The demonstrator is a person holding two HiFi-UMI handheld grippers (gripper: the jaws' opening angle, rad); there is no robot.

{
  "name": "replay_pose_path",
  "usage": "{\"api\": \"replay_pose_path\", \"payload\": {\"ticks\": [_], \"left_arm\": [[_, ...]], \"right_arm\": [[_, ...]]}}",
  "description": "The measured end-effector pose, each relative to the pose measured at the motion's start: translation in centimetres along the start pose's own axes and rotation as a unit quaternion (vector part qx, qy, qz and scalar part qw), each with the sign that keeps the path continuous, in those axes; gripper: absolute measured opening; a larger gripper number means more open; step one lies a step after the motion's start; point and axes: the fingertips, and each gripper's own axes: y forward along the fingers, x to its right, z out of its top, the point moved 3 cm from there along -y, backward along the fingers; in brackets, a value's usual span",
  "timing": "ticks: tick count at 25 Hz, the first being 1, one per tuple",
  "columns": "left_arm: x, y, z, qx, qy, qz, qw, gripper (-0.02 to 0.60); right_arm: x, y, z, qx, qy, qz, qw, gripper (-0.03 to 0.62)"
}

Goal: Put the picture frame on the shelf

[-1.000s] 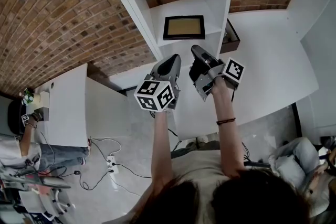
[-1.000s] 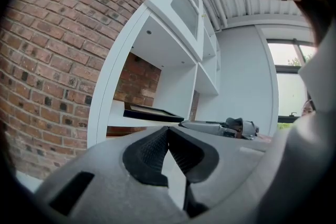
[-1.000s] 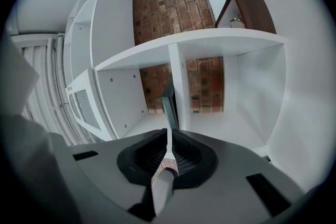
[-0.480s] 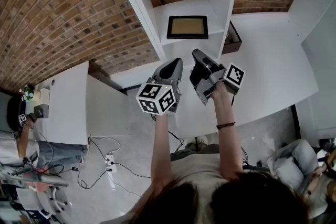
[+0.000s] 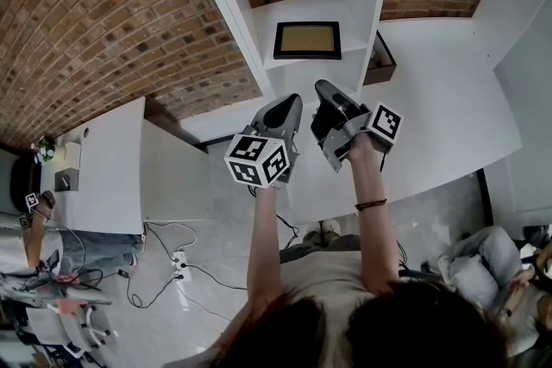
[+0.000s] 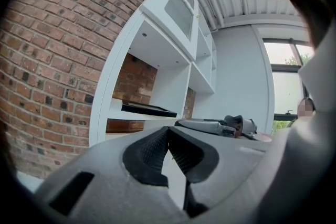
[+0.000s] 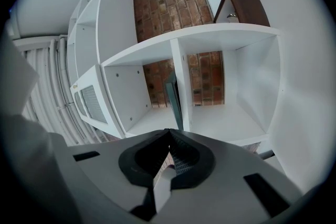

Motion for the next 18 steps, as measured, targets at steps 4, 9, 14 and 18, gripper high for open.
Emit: {"api": "replay_pose_path", "payload": {"ticks": [4,9,14,18], "left_arm": [[0.04,-0.05,0.09,0.001,0.002,0.000,1.0000,0.011],[0.18,-0.10,0.18,0.004,0.003,0.000,1.0000,0.011],[0.20,-0.18,0.33,0.004,0.006,0.000,1.0000,0.011],[0.12,-0.20,0.31,0.002,0.011,0.002,0.9999,0.011]], "right_arm": [[-0.13,0.01,-0.16,-0.002,0.005,0.005,1.000,0.009],[-0.25,-0.07,-0.20,-0.002,0.007,0.009,1.000,0.009],[-0.49,0.04,-0.26,-0.001,0.008,0.015,1.000,0.009],[-0.50,0.11,-0.32,-0.002,0.010,0.016,1.000,0.009]]}}
